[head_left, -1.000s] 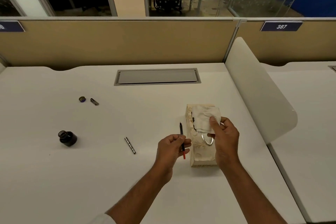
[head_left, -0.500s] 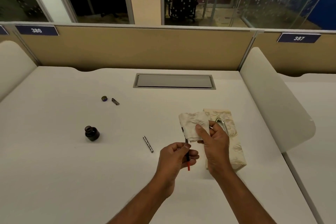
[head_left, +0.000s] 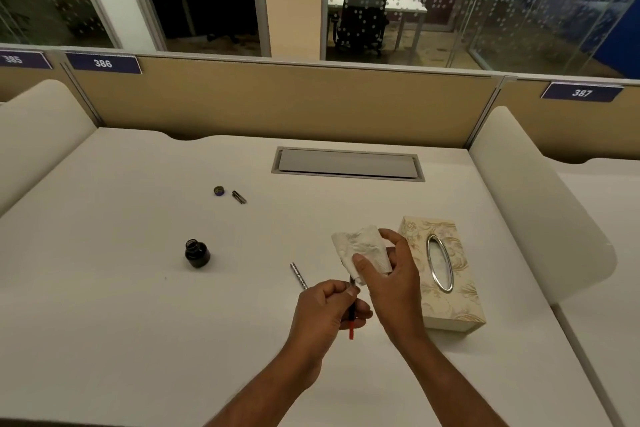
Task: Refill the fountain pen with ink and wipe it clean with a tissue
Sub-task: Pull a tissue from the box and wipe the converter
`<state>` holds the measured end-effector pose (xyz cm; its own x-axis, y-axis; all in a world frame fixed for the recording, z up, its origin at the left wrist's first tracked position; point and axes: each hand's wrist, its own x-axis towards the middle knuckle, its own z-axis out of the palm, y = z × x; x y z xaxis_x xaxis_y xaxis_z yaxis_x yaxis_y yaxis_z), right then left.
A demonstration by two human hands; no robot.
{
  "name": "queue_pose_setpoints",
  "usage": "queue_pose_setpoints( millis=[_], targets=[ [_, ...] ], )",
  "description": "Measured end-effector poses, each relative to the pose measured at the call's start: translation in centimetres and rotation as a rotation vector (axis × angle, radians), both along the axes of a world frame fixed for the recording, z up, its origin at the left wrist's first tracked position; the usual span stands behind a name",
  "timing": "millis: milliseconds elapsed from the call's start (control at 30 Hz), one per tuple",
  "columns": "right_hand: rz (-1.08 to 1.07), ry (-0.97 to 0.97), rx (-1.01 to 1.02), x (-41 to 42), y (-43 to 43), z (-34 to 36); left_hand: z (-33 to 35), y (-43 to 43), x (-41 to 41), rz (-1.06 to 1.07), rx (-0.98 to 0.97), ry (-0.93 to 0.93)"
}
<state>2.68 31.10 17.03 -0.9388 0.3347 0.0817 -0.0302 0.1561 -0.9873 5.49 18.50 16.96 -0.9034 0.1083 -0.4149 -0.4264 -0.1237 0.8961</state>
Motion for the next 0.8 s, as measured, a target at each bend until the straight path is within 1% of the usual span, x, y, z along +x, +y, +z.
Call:
queue_pose_setpoints(
  millis=[100, 200, 267, 400, 467, 600, 700, 800],
  targets=[
    [-0.016, 0.01, 0.145, 0.3, -0.7, 0.2, 0.2, -0.6, 0.3, -0.009, -0.003, 0.003],
    [-0.058, 0.094, 0.364, 0.6, -1.2, 0.1, 0.3, -1.1, 0.6, -0.008, -0.018, 0.013],
    [-0.08, 0.115, 0.495, 0.8, -1.6, 0.1, 0.3, -1.3, 0.8, -0.01, -0.039, 0.026],
    [-0.115, 0.099, 0.648, 1.2, -2.3, 0.1, 0.3, -1.5, 1.1, 0.01, -0.042, 0.049],
    [-0.115, 0.074, 0.674, 1.4, -2.6, 0.2, 0.3, -1.7, 1.3, 0.014, -0.035, 0.057],
    [-0.09, 0.028, 0.661, 1.6, -3.2, 0.5, 0.3, -2.0, 1.7, 0.002, -0.009, 0.076],
    [-0.074, 0.004, 0.589, 2.0, -3.9, 0.9, 0.3, -2.1, 2.1, -0.02, 0.036, 0.099],
    [-0.069, -0.06, 0.501, 2.3, -4.5, 1.4, -0.1, -2.4, 2.3, -0.029, 0.05, 0.117]
  ],
)
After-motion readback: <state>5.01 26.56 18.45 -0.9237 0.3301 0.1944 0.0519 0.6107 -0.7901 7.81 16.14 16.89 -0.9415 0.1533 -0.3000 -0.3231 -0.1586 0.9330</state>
